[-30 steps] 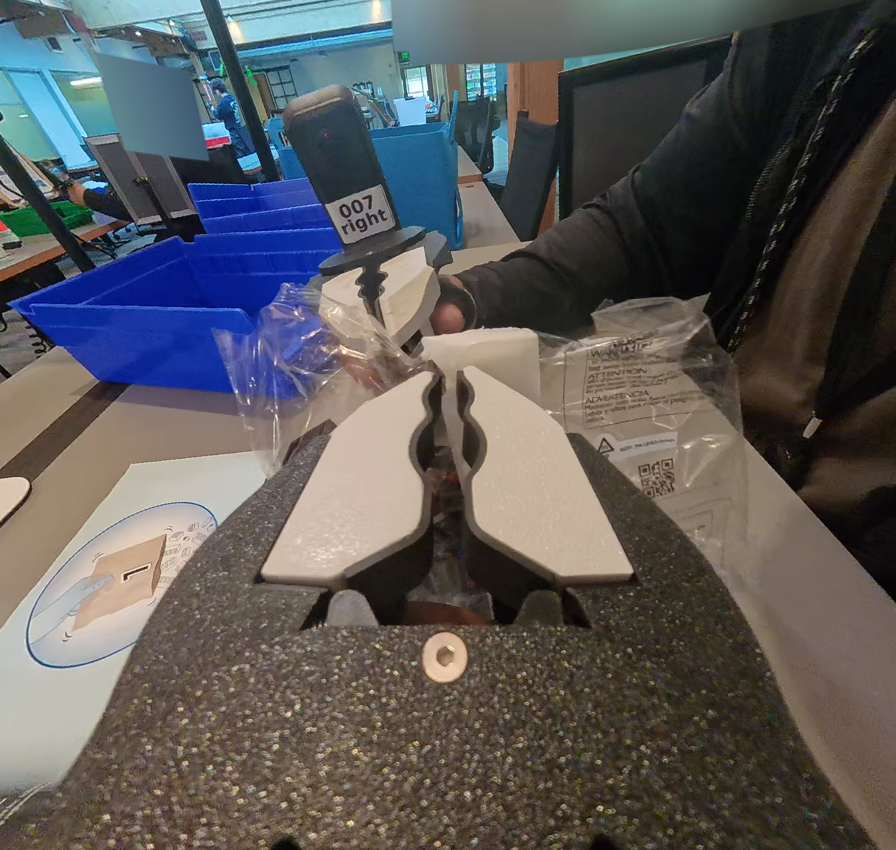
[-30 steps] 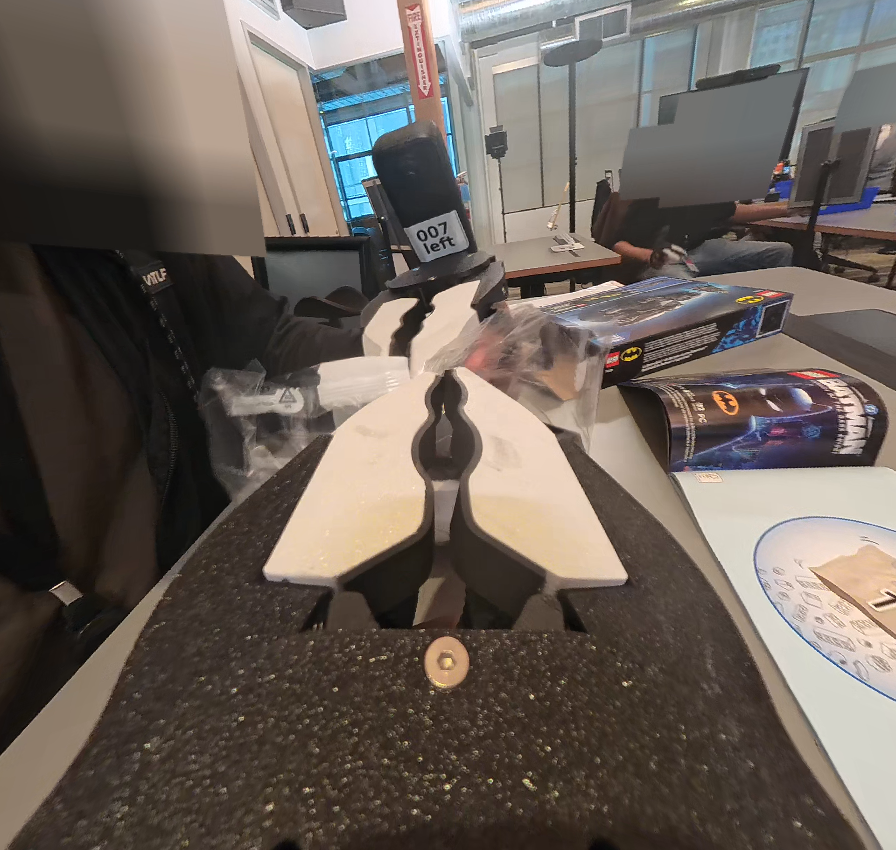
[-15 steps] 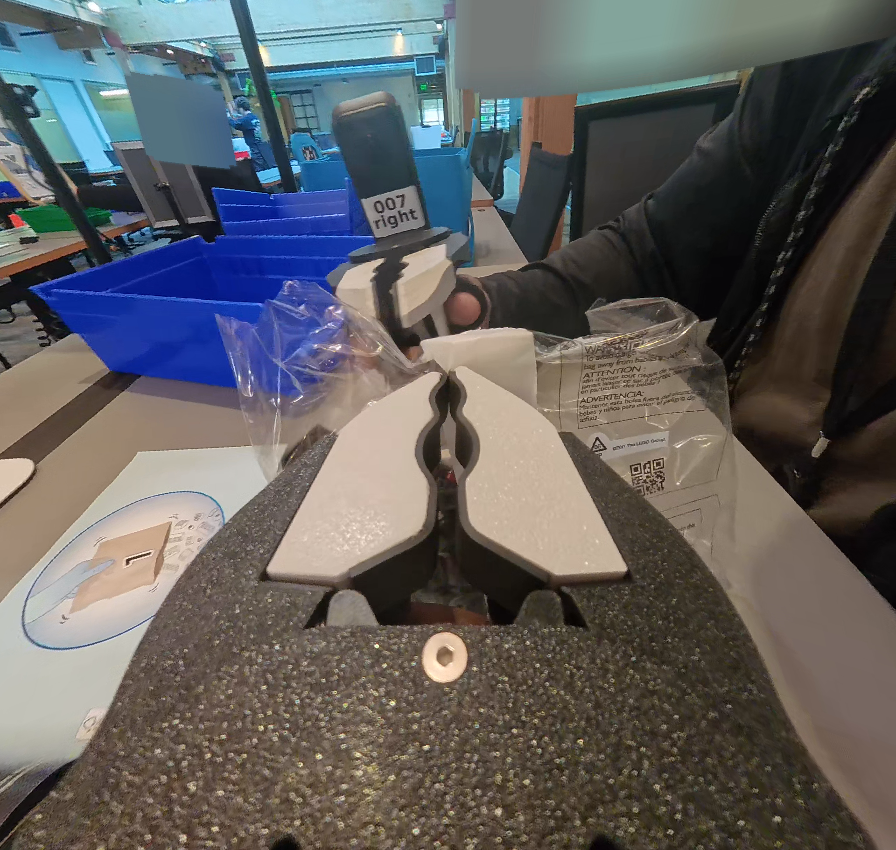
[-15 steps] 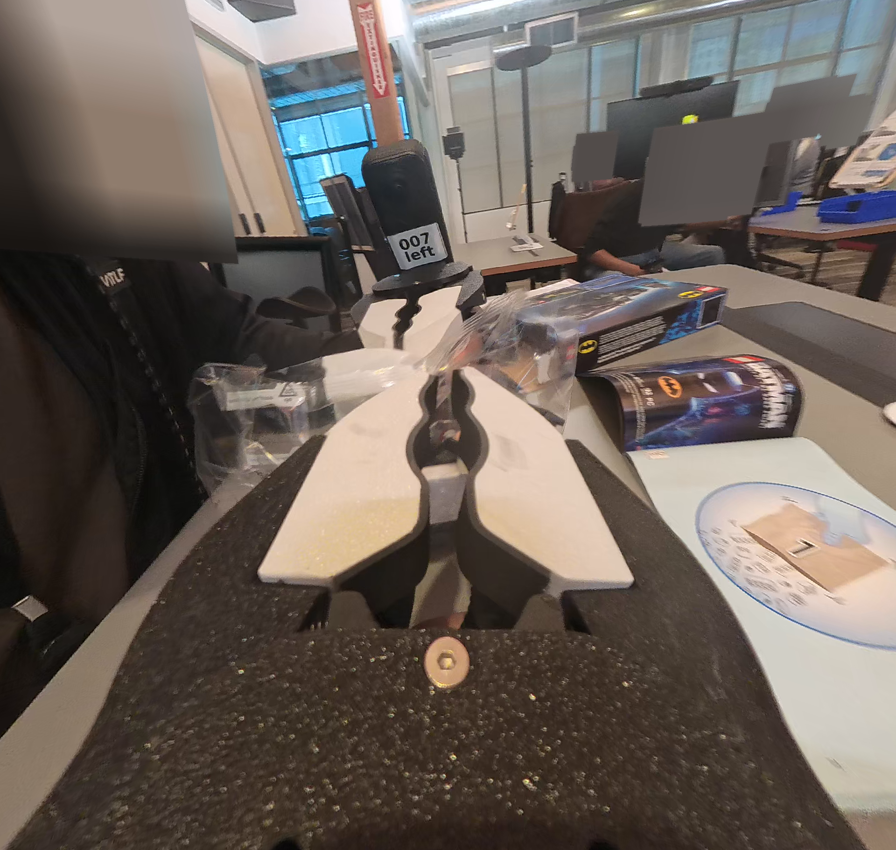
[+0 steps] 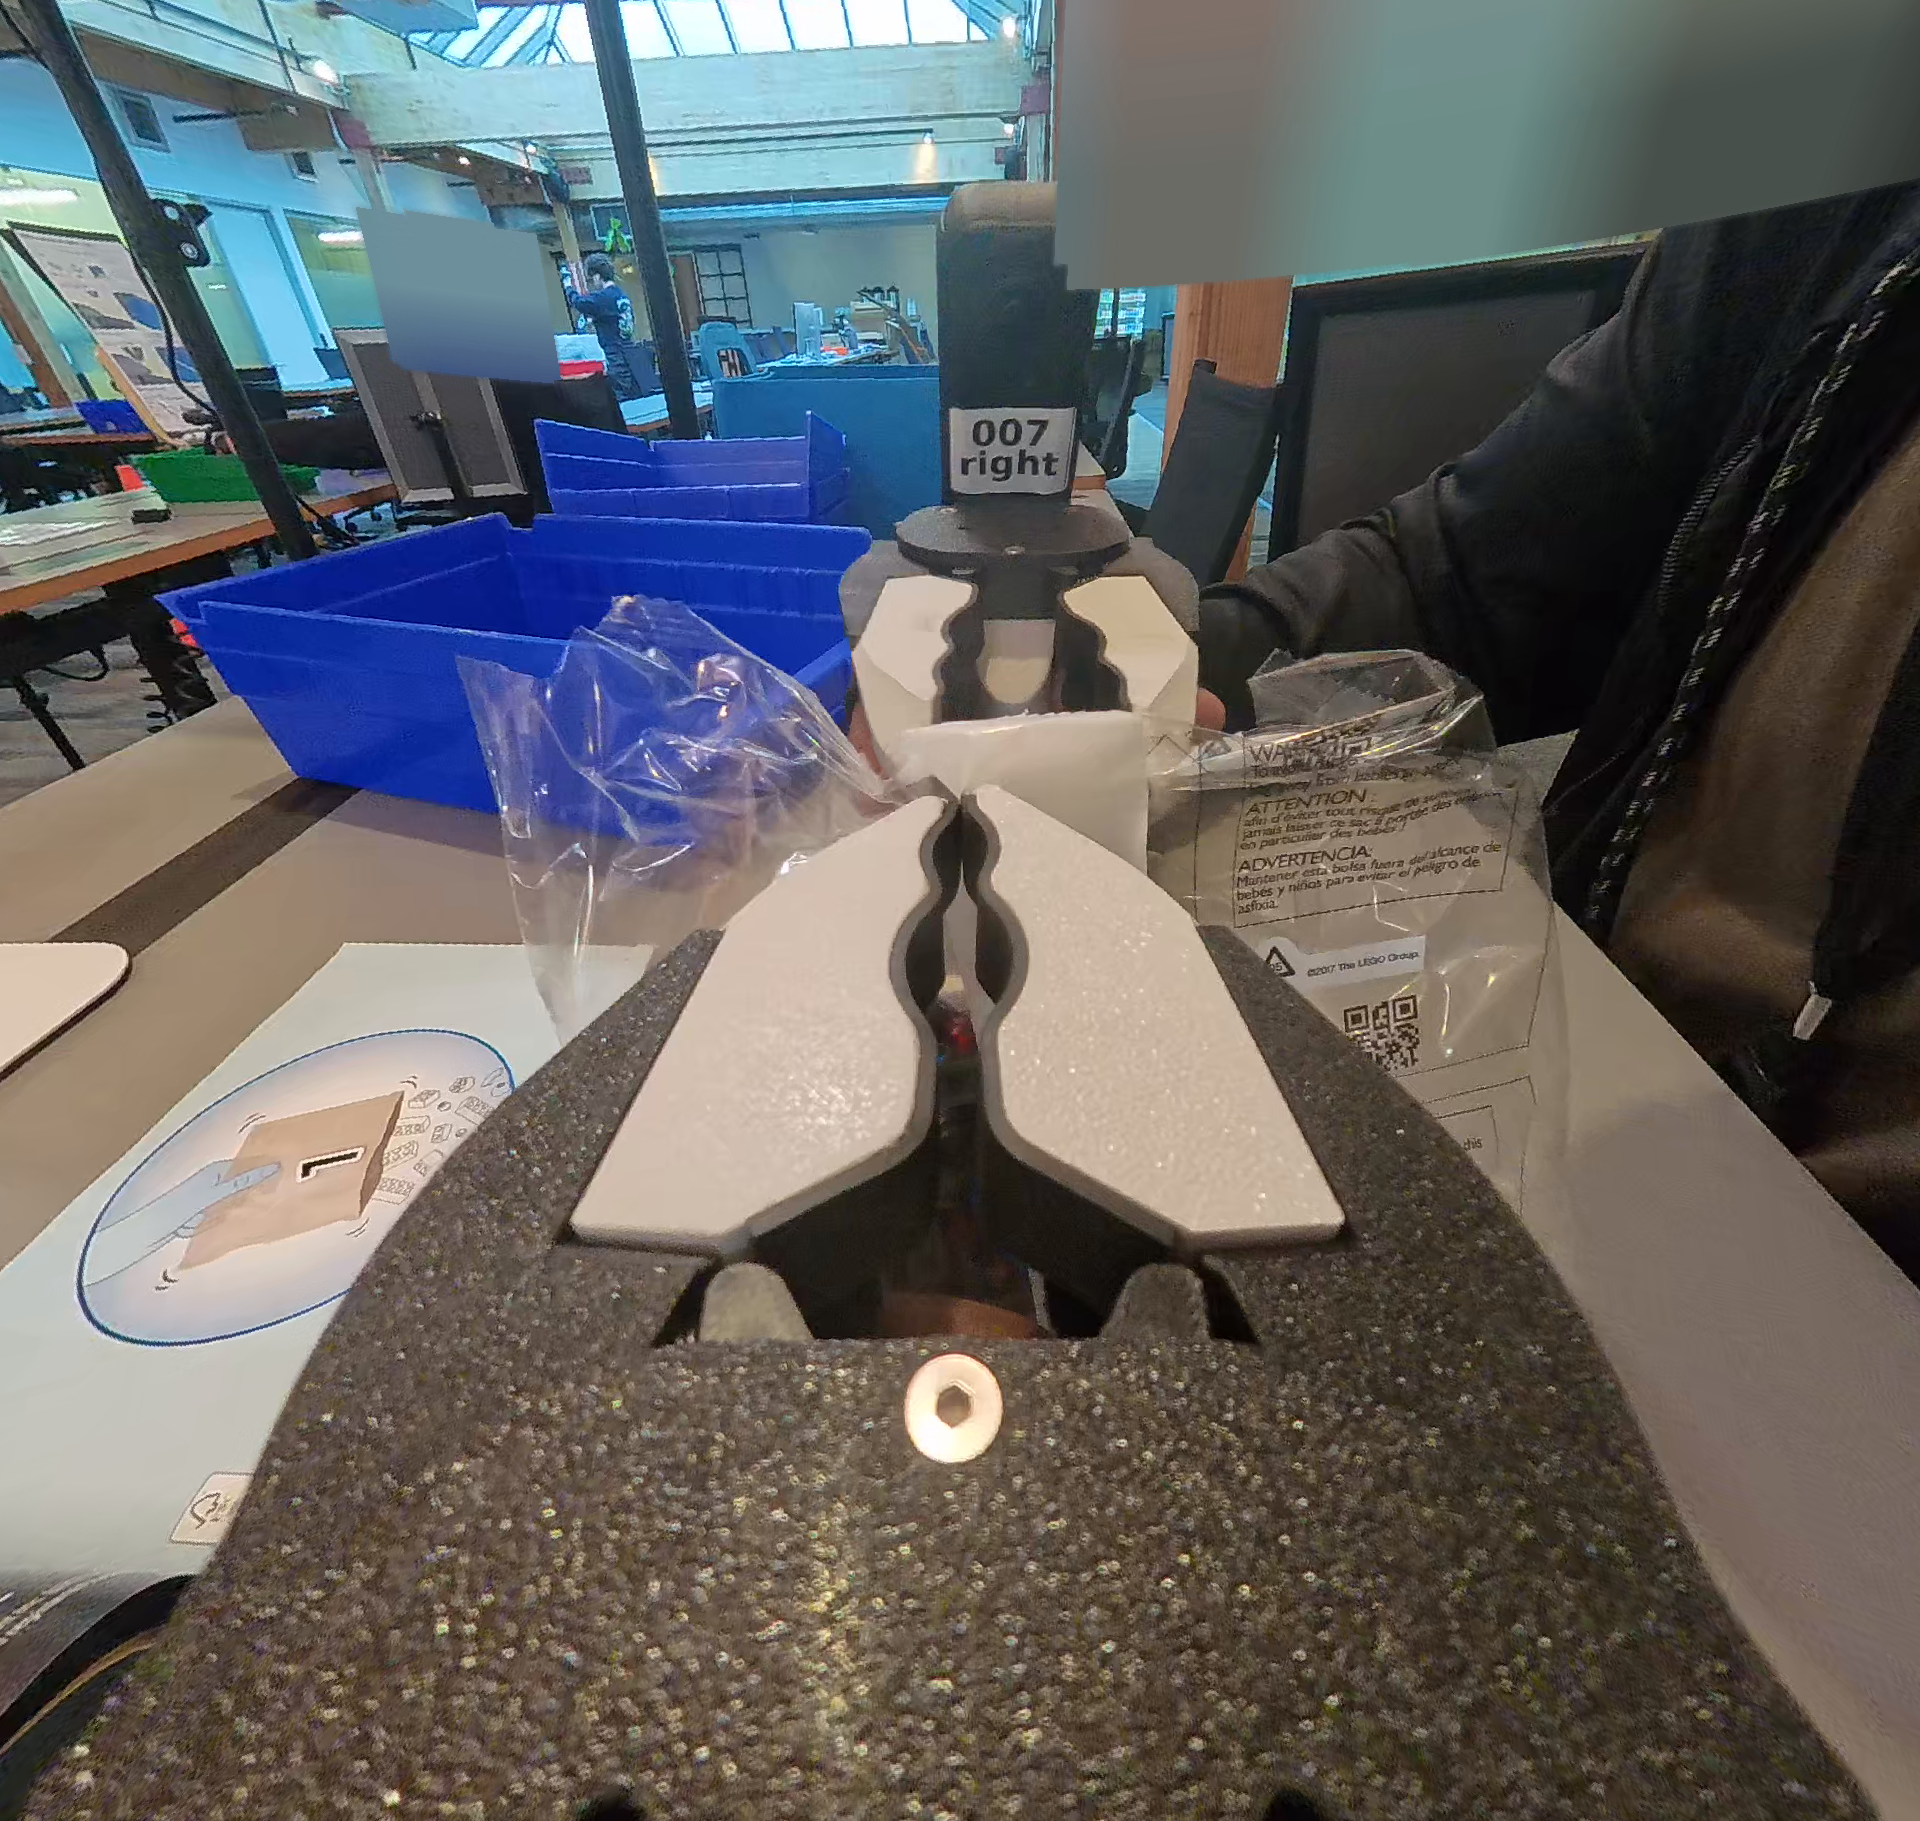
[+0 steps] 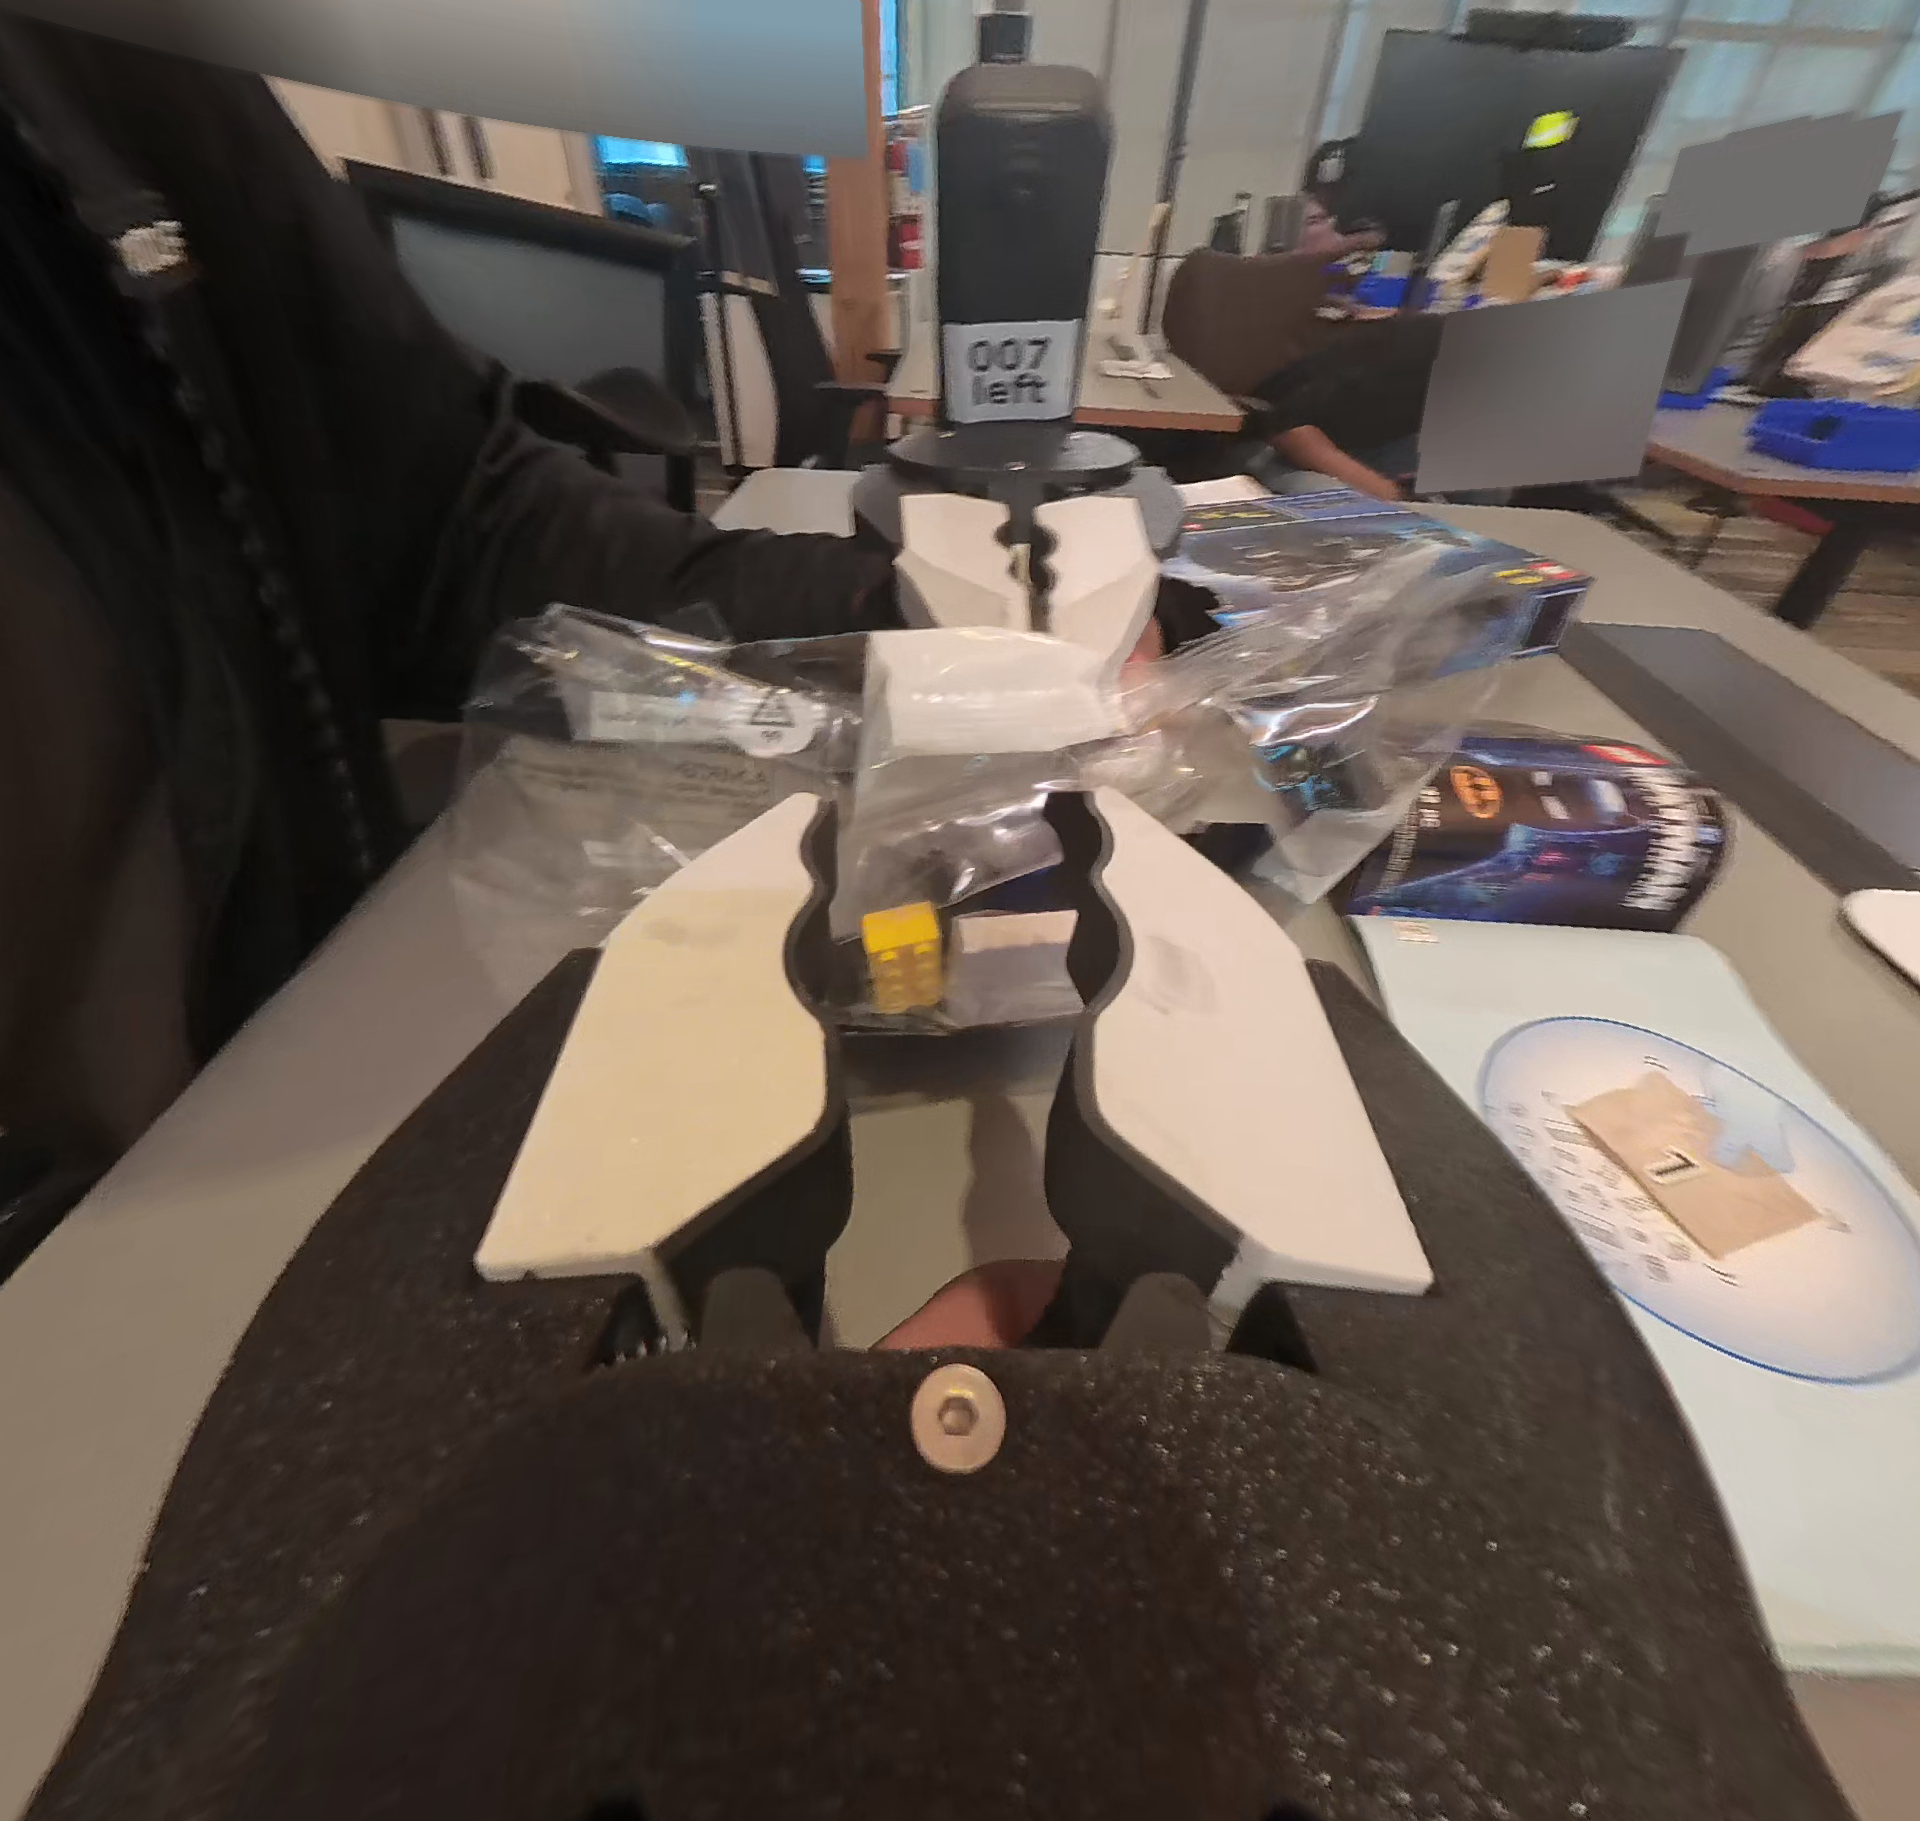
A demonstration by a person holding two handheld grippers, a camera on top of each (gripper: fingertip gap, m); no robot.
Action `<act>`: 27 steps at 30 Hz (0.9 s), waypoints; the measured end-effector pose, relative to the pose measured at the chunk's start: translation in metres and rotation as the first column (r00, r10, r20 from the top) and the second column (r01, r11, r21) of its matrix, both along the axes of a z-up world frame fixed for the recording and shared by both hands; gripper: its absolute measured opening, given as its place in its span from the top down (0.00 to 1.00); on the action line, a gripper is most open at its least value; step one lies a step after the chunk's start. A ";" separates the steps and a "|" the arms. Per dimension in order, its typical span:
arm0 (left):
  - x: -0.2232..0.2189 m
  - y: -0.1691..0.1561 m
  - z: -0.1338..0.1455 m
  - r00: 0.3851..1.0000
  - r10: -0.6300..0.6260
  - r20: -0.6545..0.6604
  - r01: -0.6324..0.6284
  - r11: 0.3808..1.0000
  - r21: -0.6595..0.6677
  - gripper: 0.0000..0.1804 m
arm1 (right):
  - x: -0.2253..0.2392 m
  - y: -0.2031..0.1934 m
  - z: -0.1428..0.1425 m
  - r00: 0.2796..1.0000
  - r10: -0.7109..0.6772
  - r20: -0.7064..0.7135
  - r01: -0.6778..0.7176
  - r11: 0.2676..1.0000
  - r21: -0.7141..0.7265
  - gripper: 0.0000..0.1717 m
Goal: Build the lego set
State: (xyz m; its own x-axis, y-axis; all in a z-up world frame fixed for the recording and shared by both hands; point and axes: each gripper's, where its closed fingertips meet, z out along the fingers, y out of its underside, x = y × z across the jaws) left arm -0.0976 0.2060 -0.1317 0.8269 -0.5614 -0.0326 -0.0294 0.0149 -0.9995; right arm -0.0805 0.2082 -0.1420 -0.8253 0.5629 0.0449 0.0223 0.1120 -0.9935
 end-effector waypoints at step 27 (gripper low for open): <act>-0.012 0.000 0.001 0.998 0.024 0.055 -0.024 1.000 0.006 1.00 | -0.006 -0.001 -0.009 0.997 -0.072 -0.024 0.073 0.995 0.064 0.72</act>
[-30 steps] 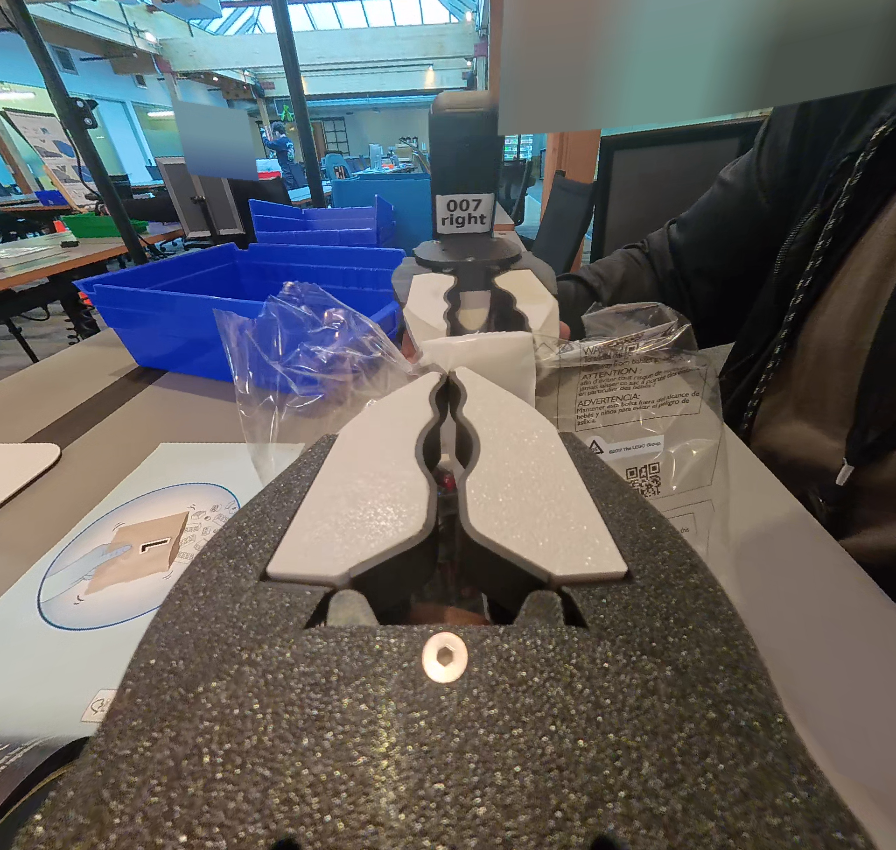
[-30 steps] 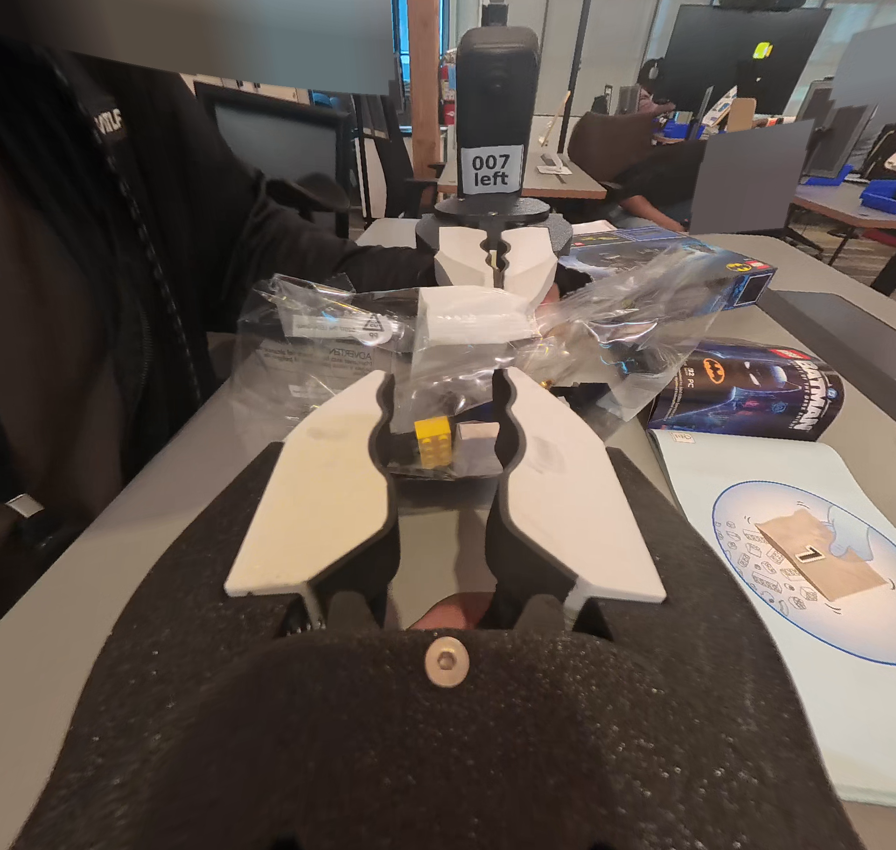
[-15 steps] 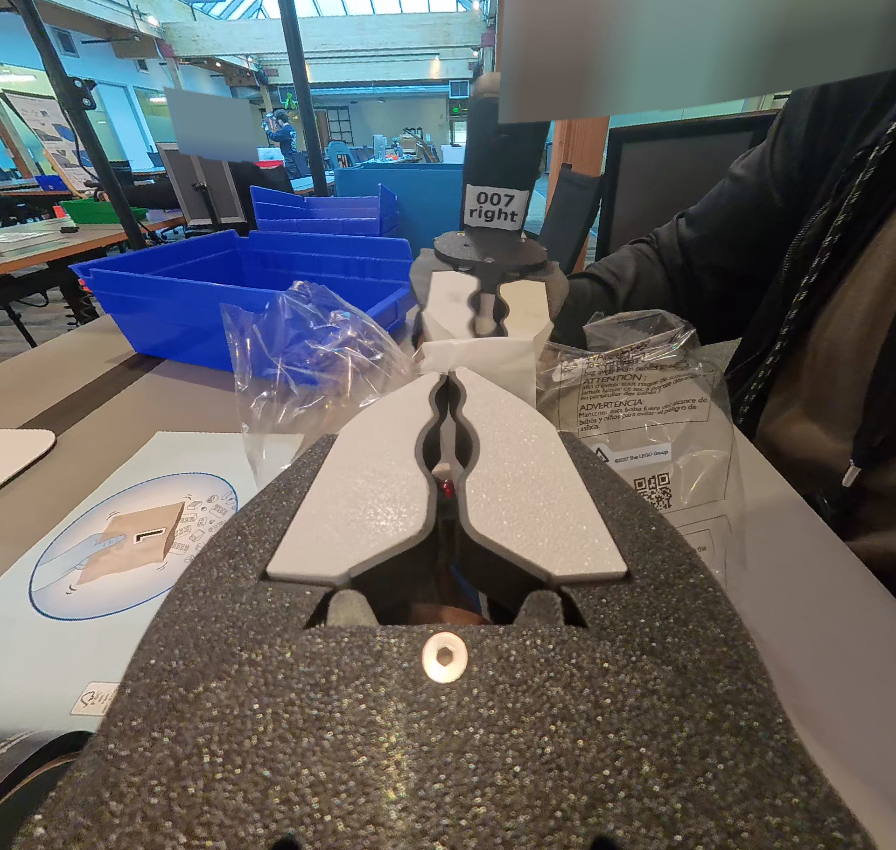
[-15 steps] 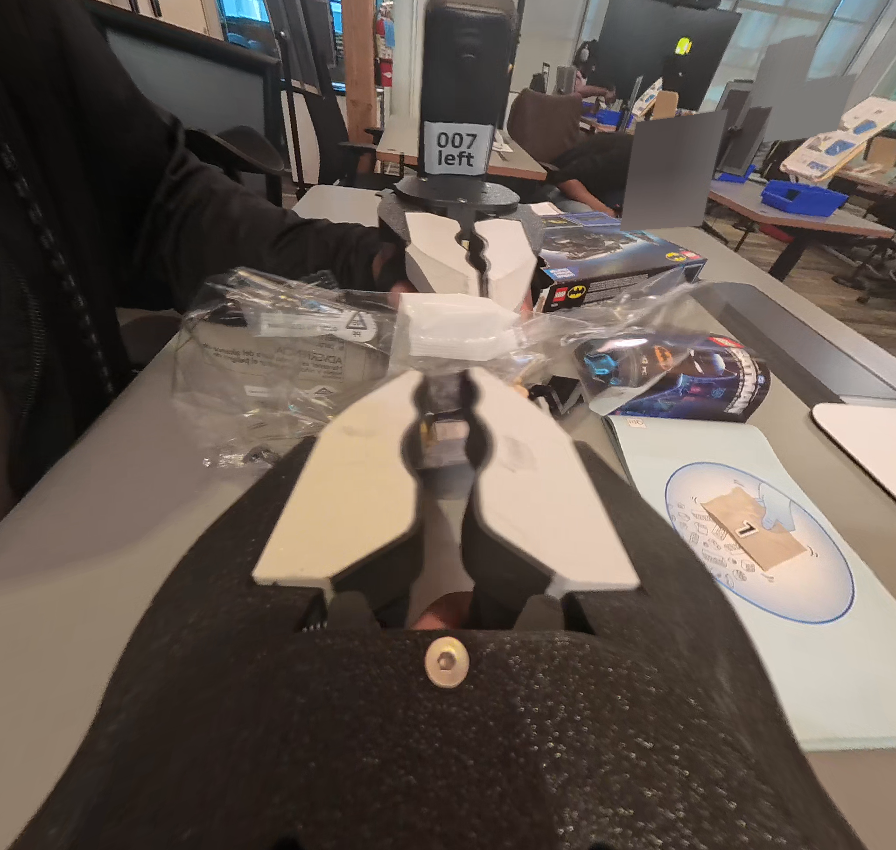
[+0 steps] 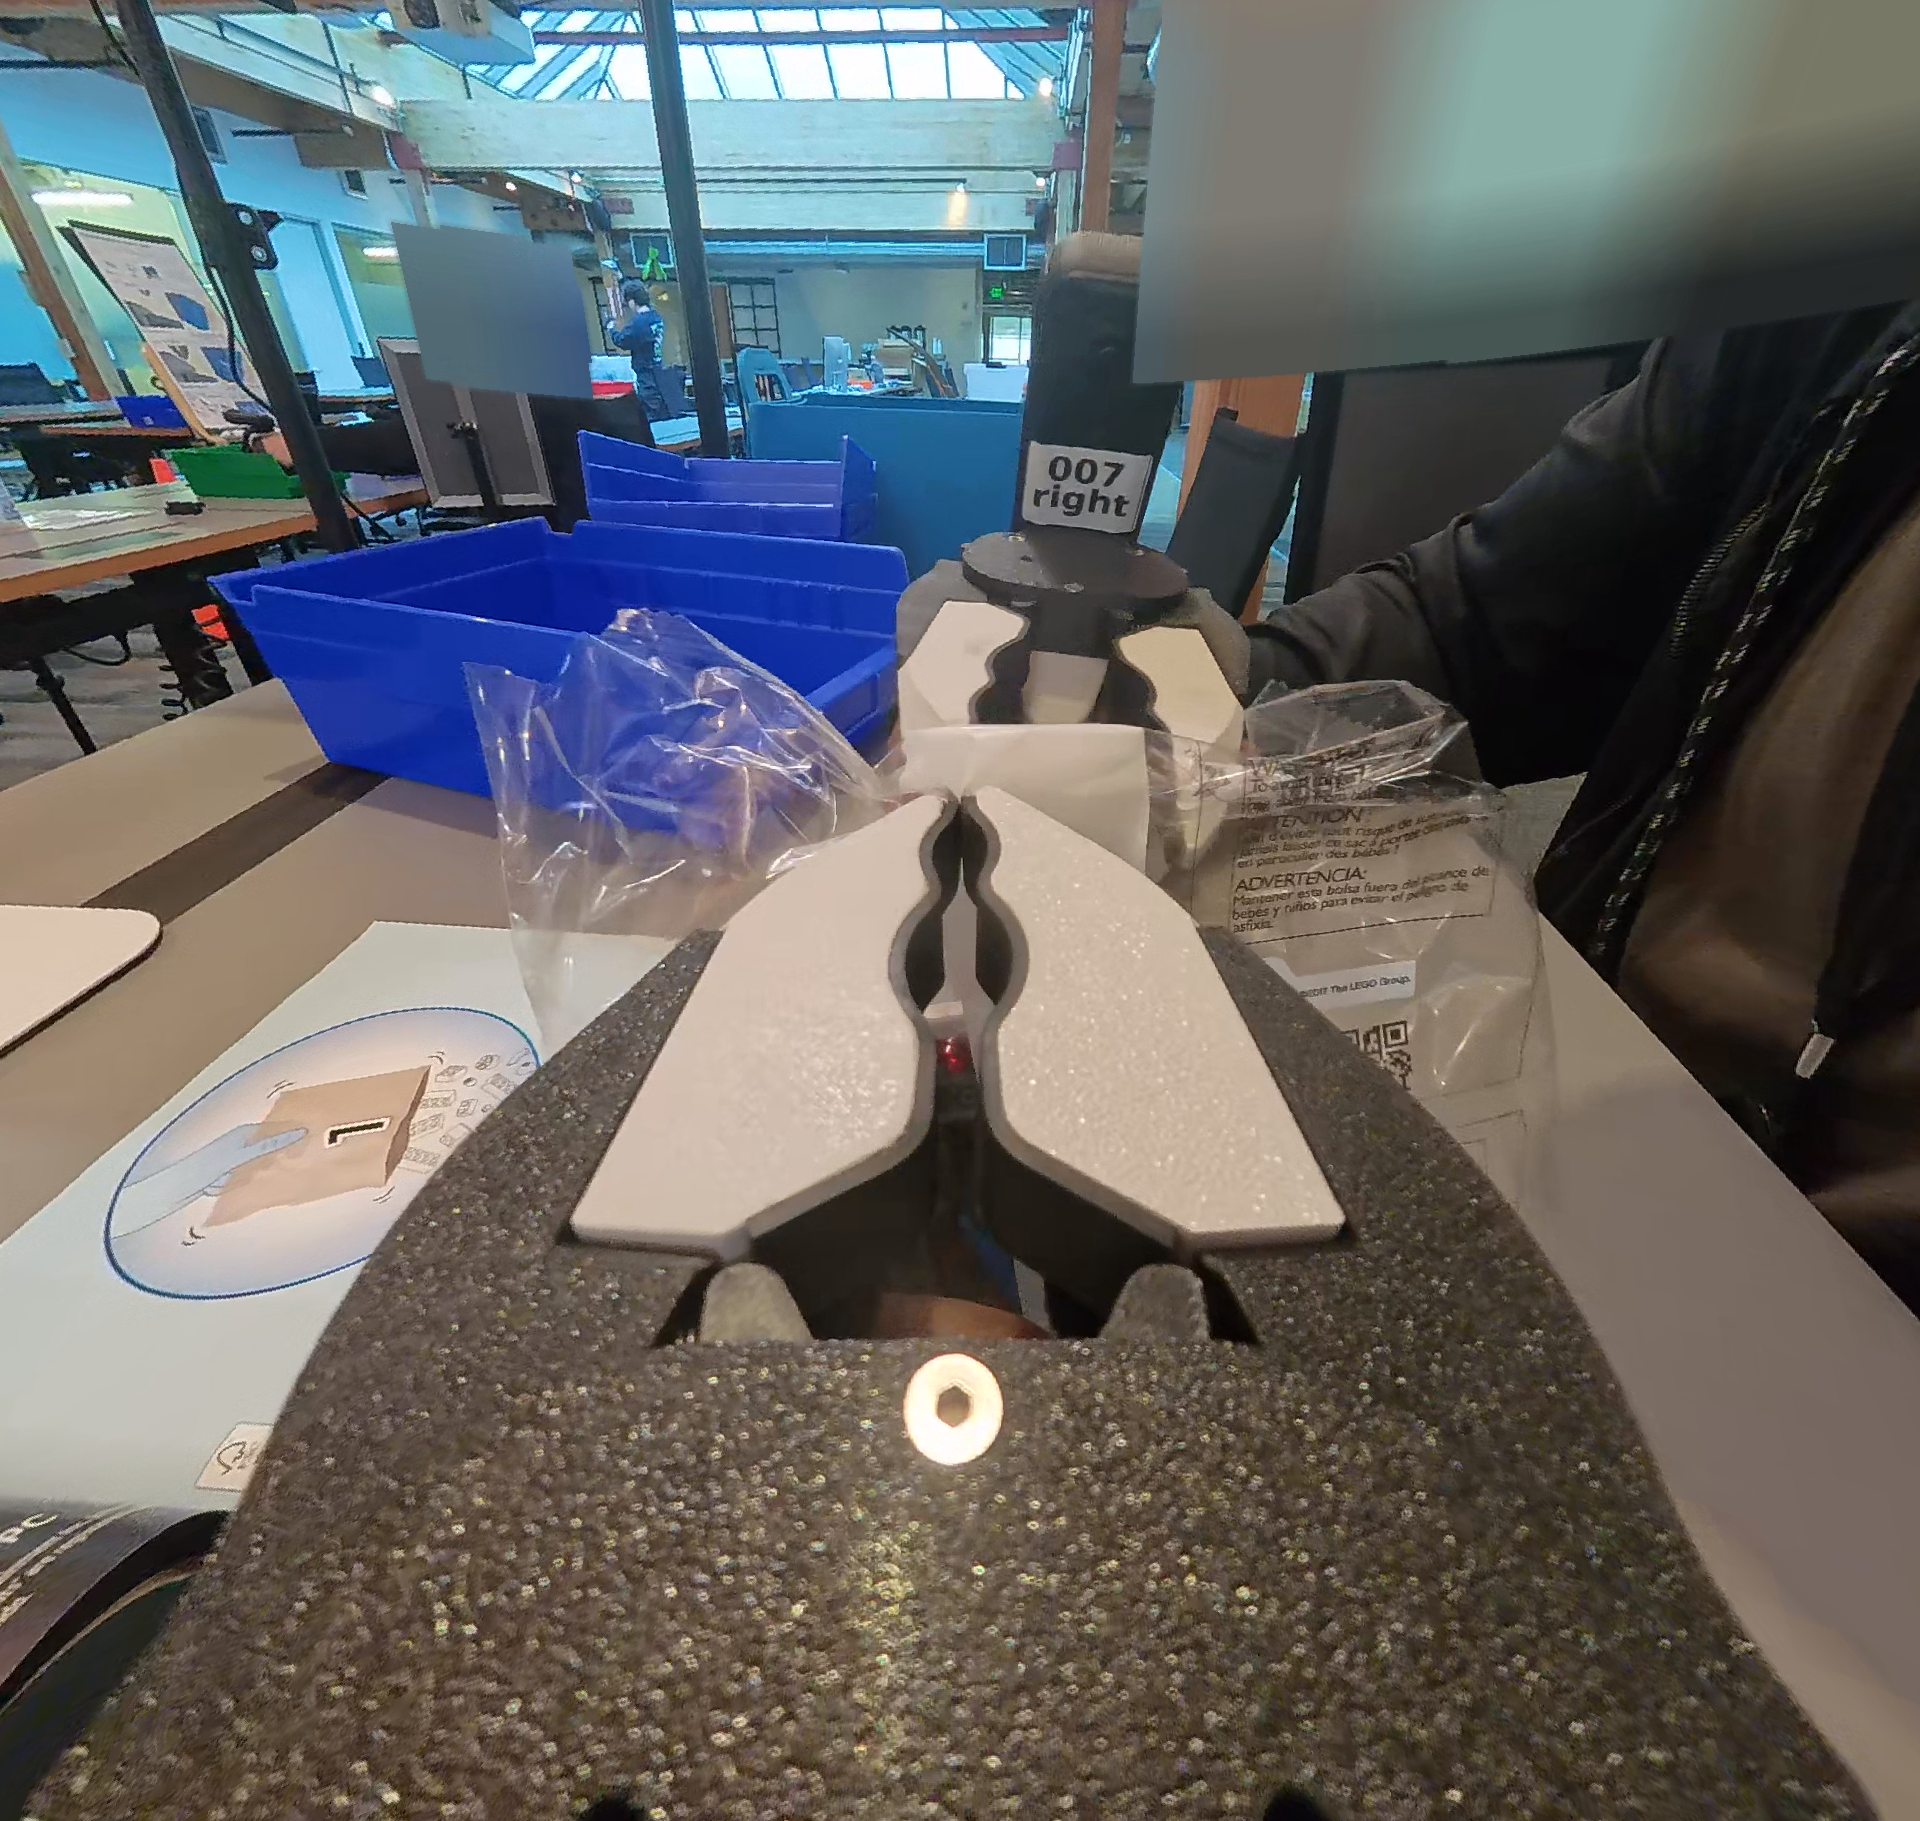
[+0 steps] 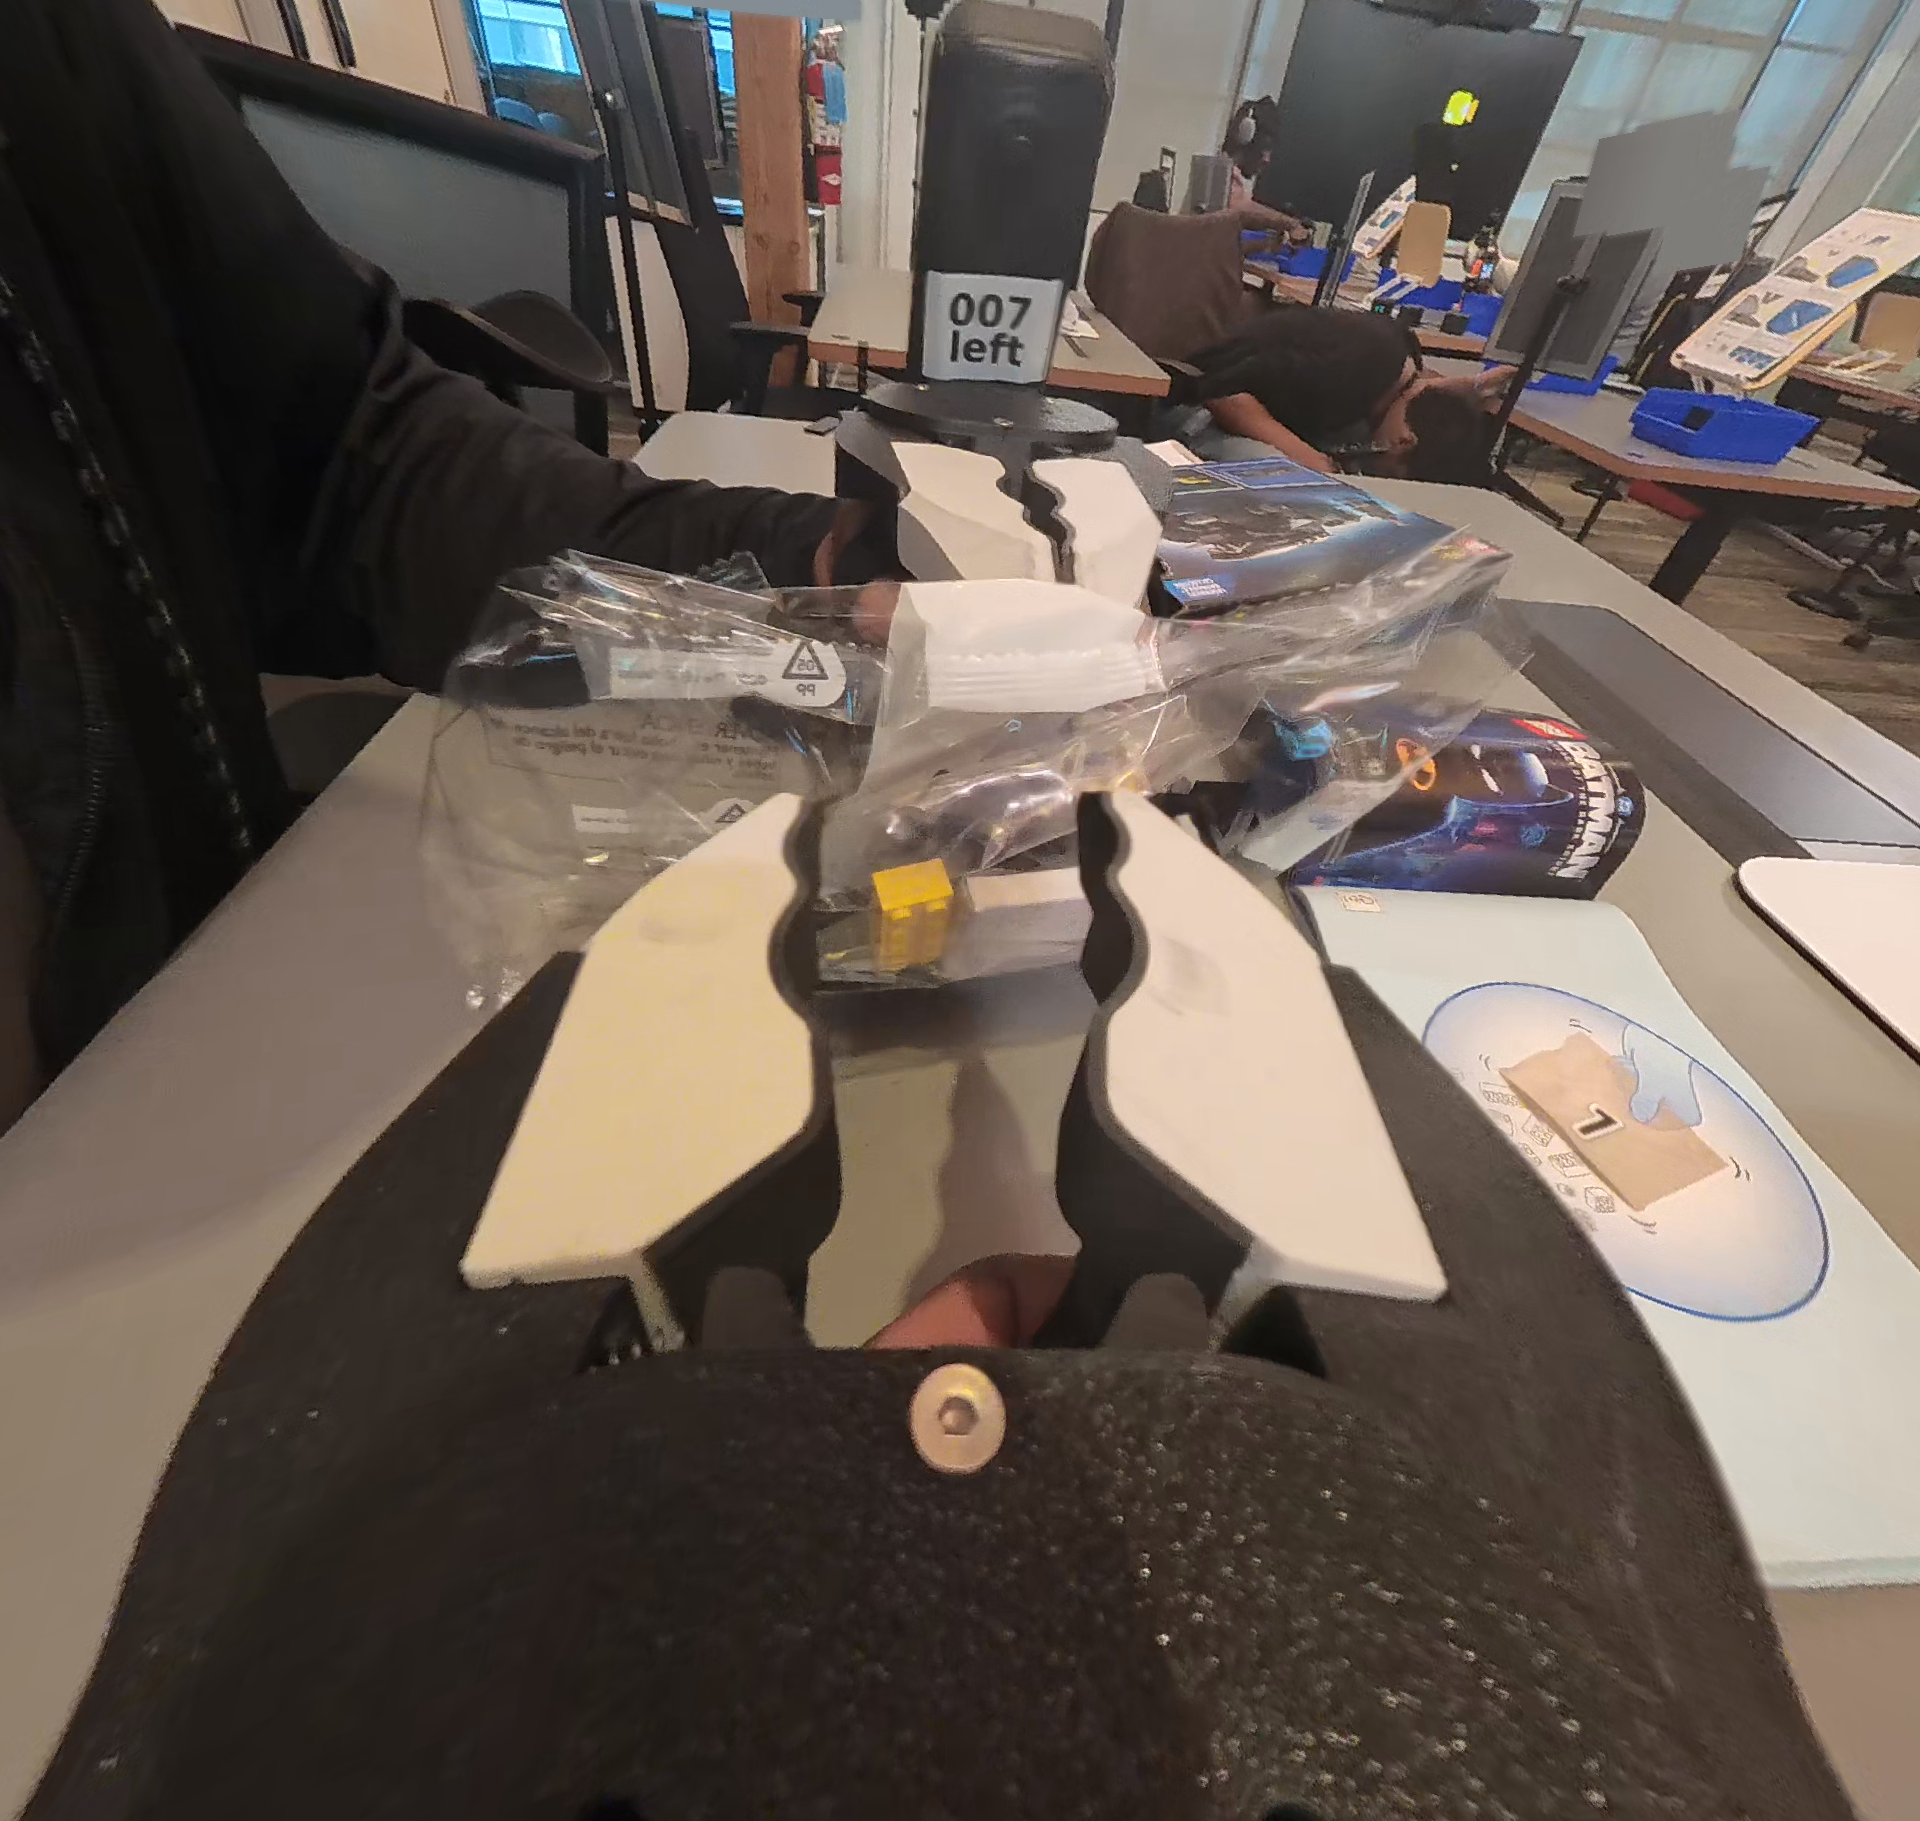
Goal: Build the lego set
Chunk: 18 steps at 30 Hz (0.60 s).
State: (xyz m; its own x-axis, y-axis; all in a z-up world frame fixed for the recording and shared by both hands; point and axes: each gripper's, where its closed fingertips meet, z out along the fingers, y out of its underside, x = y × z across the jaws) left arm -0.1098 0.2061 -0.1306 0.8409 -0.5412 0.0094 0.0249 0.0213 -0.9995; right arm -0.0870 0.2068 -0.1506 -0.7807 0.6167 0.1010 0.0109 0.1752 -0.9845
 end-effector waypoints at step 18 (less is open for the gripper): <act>0.013 0.006 -0.012 0.999 -0.025 -0.029 0.024 0.999 -0.037 1.00 | -0.013 -0.004 -0.007 0.993 -0.115 0.035 0.115 0.993 -0.016 0.82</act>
